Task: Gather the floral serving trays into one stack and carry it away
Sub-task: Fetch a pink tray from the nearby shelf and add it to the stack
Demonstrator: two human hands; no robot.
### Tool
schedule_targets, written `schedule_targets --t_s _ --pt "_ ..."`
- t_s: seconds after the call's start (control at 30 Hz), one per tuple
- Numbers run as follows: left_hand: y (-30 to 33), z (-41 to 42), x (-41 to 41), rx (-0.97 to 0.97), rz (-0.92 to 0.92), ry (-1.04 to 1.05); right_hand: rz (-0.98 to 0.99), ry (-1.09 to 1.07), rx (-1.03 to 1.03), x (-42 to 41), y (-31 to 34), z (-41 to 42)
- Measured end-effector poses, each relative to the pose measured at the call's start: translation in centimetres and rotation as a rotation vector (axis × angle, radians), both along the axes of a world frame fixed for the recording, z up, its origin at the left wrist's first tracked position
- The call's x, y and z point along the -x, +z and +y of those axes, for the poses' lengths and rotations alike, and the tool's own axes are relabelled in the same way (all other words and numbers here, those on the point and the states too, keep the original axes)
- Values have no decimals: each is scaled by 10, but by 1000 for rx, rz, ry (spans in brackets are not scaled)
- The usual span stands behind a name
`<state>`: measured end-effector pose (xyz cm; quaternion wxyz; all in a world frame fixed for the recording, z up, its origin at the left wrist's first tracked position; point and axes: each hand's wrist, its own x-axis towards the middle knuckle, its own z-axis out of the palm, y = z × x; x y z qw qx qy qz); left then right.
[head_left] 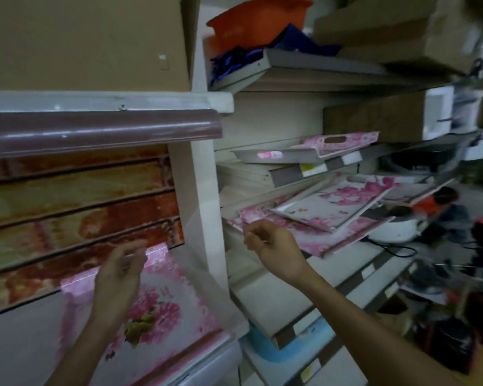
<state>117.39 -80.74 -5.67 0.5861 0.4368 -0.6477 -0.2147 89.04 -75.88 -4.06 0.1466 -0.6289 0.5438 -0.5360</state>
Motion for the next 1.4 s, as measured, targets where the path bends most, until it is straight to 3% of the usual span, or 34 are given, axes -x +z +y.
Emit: schedule_targets --t_s 0.23,0.43,0.63,0.77,1.13,1.3,1.4 --pt "66 11 115 224 -185 -169 10 -79 47 92 25 23" --pt "140 1 221 509 -410 -191 -17 -121 64 166 37 29" --pt "169 -30 295 490 -868 -199 -123 -96 5 220 41 23" --pt "173 -36 313 471 -924 -212 -201 -69 -41 246 48 19" --pt "198 -15 344 671 -833 -191 -754 123 -144 293 91 -23" --pt "210 8 352 644 -811 -238 -1289 380 -197 327 123 -46" --pt "209 18 355 649 -814 -253 -1423 425 -223 339 141 -48"
